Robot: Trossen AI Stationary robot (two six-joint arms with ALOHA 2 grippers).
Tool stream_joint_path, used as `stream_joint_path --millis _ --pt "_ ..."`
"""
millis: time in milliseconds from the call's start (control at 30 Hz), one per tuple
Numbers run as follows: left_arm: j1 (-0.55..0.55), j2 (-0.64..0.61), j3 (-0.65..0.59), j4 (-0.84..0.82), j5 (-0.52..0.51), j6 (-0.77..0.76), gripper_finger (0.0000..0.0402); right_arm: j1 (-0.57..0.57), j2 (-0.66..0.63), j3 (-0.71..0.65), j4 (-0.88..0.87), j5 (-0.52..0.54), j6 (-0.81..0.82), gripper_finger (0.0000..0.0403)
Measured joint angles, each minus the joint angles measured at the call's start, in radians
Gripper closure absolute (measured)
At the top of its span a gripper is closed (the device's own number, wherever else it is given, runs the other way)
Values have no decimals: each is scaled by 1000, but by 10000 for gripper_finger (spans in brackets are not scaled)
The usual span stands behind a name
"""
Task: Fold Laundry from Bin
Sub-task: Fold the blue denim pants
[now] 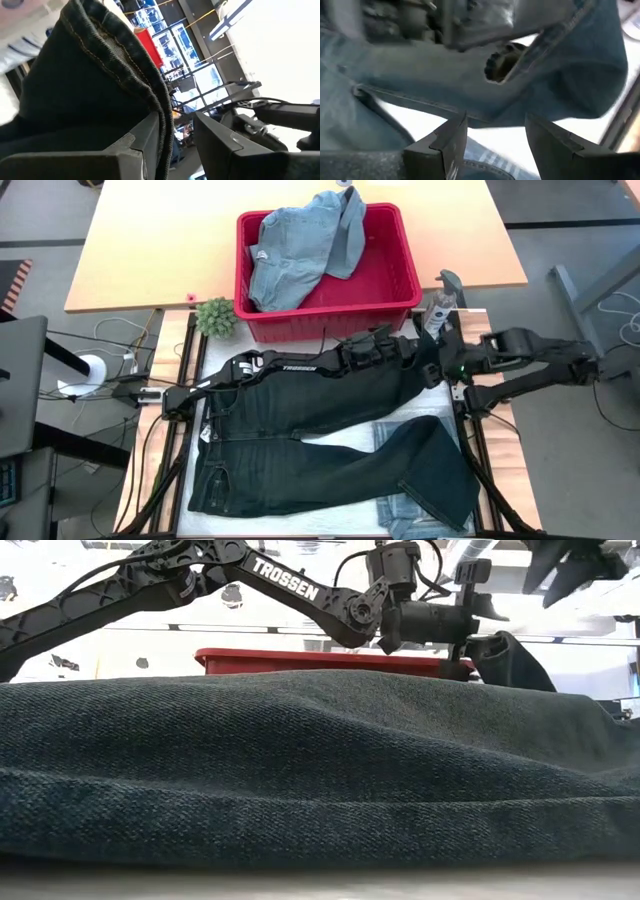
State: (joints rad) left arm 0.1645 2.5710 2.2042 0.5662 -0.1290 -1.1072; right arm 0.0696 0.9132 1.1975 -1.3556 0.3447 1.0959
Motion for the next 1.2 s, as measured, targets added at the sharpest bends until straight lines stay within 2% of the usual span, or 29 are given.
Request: stream_joint_path --millis 233,367,567,733,800,900,933,1200 --pt "-18 0 0 0 74 11 294 103 112 -86 -4 109 196 178" --pt "-22 0 0 0 133 38 294 124 180 -89 -6 131 242 178" --pt "-24 0 0 -26 145 9 294 139 253 -88 -73 133 363 189" --pt "-24 0 0 -44 196 0 294 150 266 -88 -92 132 424 239" --pt "-24 0 0 -45 209 13 294 153 265 -88 -96 125 426 280" --pt "-24 0 0 -45 216 22 294 160 265 -88 -96 113 421 367" --pt "-24 0 0 -43 220 22 294 160 265 -88 -96 110 412 381" --pt "-20 0 0 -33 320 29 294 160 250 -82 -118 80 407 387"
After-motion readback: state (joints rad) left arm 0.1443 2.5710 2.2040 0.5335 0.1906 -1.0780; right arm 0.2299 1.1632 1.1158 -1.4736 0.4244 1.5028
